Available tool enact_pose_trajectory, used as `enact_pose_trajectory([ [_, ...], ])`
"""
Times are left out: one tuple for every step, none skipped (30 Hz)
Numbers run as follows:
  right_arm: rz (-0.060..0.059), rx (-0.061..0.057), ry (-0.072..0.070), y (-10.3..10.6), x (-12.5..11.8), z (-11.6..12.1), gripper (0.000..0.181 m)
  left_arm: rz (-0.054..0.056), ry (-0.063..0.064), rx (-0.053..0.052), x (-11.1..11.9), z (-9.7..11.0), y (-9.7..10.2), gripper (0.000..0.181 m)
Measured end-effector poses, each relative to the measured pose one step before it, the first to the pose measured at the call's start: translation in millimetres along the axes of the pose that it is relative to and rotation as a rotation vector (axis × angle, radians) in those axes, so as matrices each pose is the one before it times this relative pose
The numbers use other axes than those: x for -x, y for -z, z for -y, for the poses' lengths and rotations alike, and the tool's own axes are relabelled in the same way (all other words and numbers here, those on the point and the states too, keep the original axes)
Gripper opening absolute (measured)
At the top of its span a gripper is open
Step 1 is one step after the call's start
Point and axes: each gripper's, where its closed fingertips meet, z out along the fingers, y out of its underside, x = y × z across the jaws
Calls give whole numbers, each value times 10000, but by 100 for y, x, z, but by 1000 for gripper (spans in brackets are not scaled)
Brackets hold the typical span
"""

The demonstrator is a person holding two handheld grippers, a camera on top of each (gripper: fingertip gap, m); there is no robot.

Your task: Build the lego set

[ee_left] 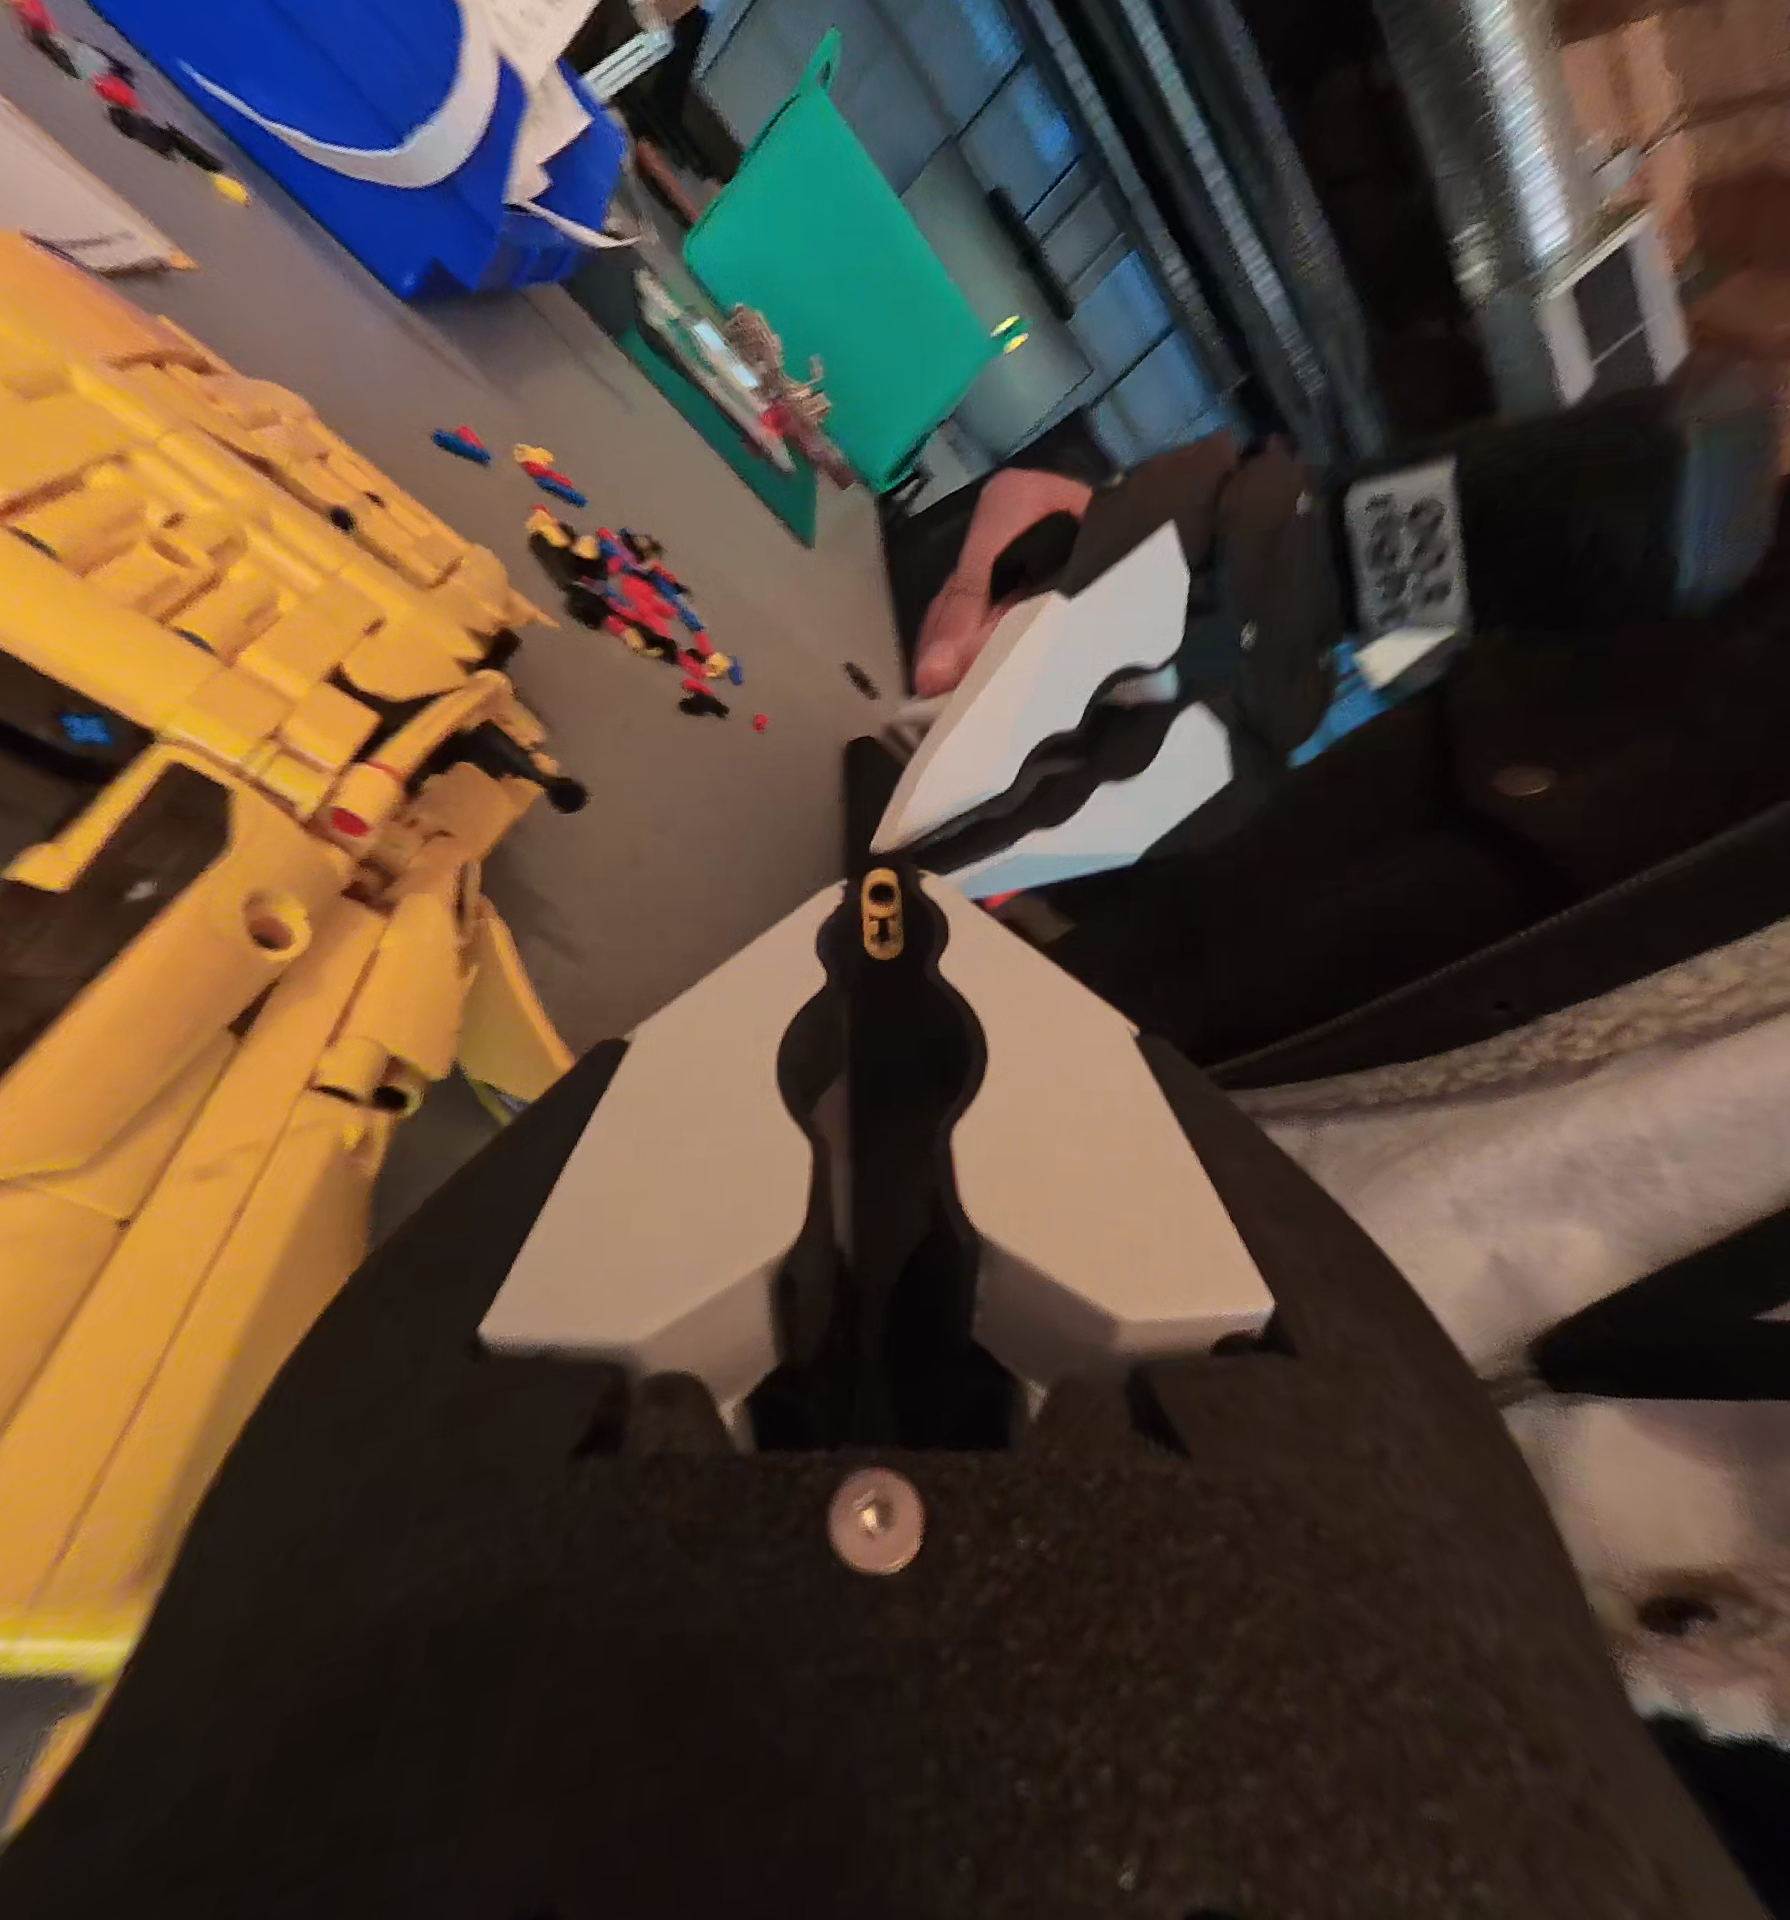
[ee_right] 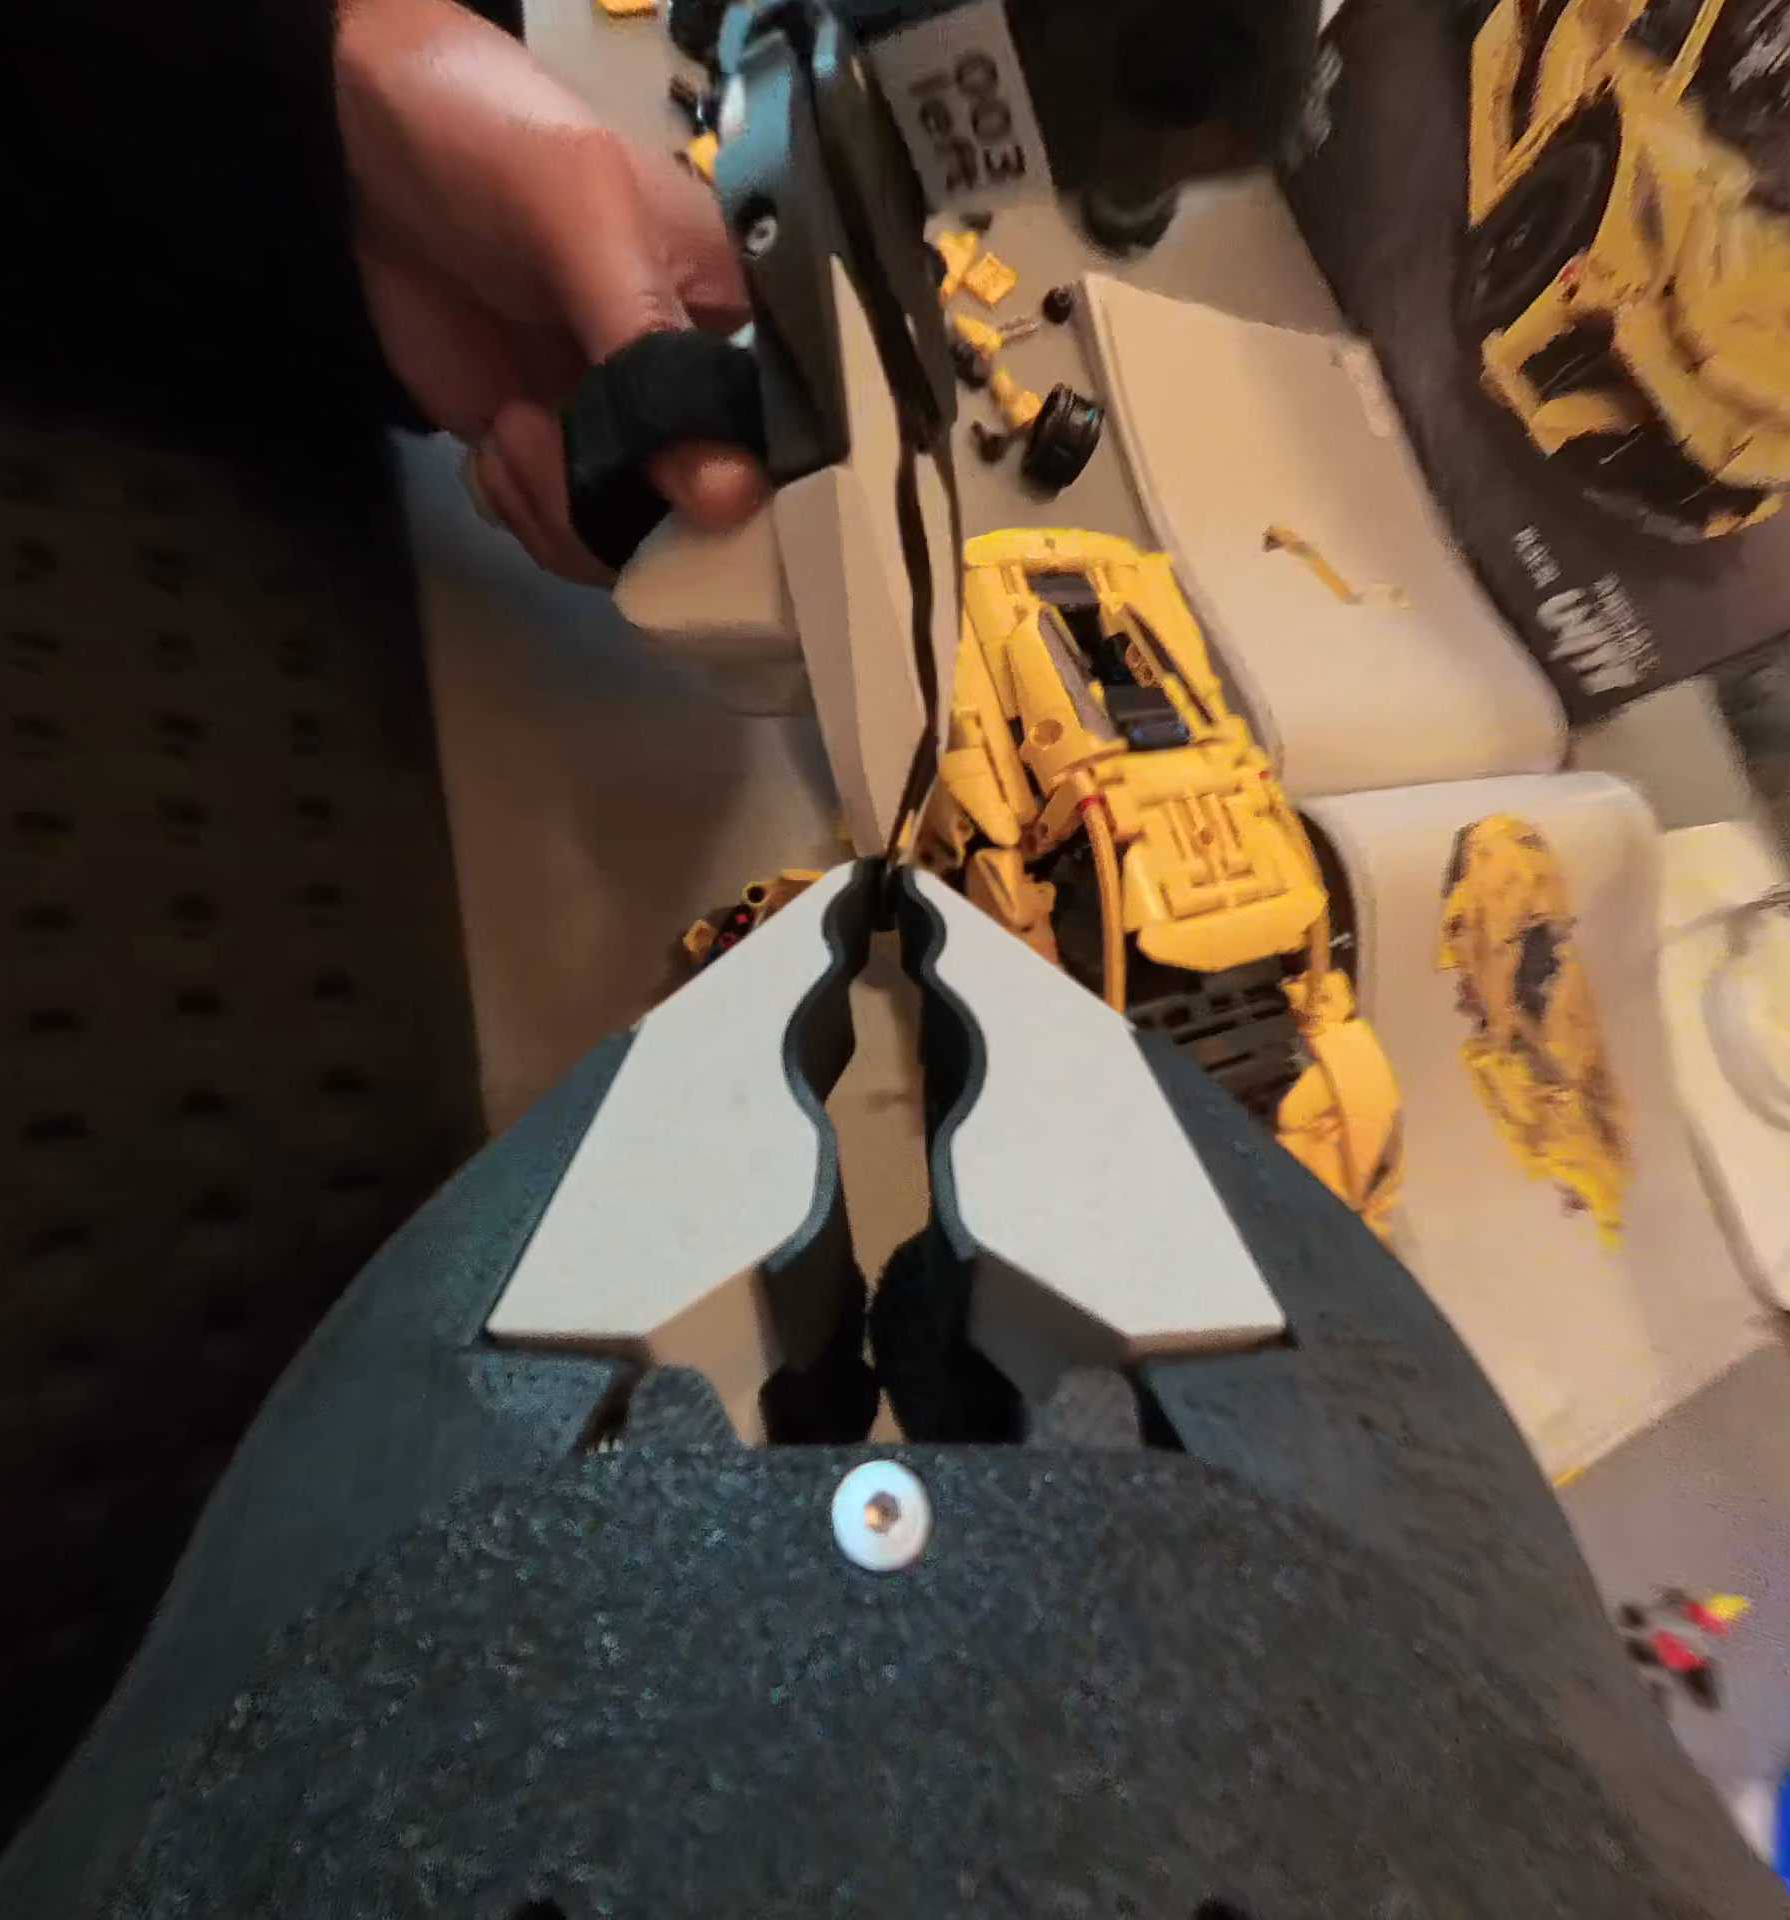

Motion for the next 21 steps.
enact_pose_trajectory([
  [245, 103, -451, 149, -133, -629, 3, 450, -288, 79, 539, -31, 65, 7],
  [245, -30, -398, 219, -94, -701, 3, 342, -185, -11, 447, 29, 117, 7],
  [408, 100, -674, 96, 7, -1099, 3, 67, -133, 10, -19, 1, 60, 7],
  [490, 291, -842, 17, -10, -1424, 3, -40, -195, -55, -331, 136, 3, 7],
  [496, 441, -848, -109, -21, -1697, 3, 42, -326, -146, -301, 281, 15, 7],
  [410, 765, -599, -187, -77, -1994, 3, 130, -371, -113, -135, 250, 63, 7],
  [-164, 651, -138, -123, -569, -1656, 4, 157, -273, -7, 45, 89, 56, 7],
  [-208, 440, 161, -22, -312, -1147, 4, 144, -95, 30, 188, -28, 38, 7],
  [5, 483, 20, -67, 20, -922, 4, 45, 89, -10, 173, -38, 29, 7],
  [208, 531, -82, -137, 232, -840, 3, -92, 200, -18, 30, -40, 5, 7],
  [32, 281, -36, -167, 32, -456, 3, -120, 176, -11, -50, -10, 0, 7],
  [-97, 162, 100, -171, -73, -278, 3, -56, 43, -47, -64, 83, 16, 7],
  [-94, 208, 131, -197, -65, -328, 4, -10, -90, -59, -115, 121, 38, 7],
  [-78, 142, 89, -147, -74, -193, 4, -56, -118, -56, -199, 114, 18, 7],
  [-63, -102, 23, 52, -110, 163, 4, -143, -35, -94, -284, 165, 25, 7],
  [-17, 53, -17, -22, -65, -83, 4, -159, 28, -121, -244, 186, 31, 7],
  [47, 9, -45, 6, -16, -25, 4, -133, 25, -119, -189, 197, 61, 7],
  [3, -17, -55, 62, -87, 17, 6, -132, -19, -154, -226, 258, 95, 7],
  [51, -77, -60, 125, -11, 164, 11, -177, -61, -222, -337, 386, 119, 7],
  [45, -226, -74, 330, 7, 524, 13, -243, -75, -281, -460, 475, 119, 7],
  [71, -598, -81, 548, 103, 1277, 15, -301, -40, -332, -541, 550, 135, 7],
])
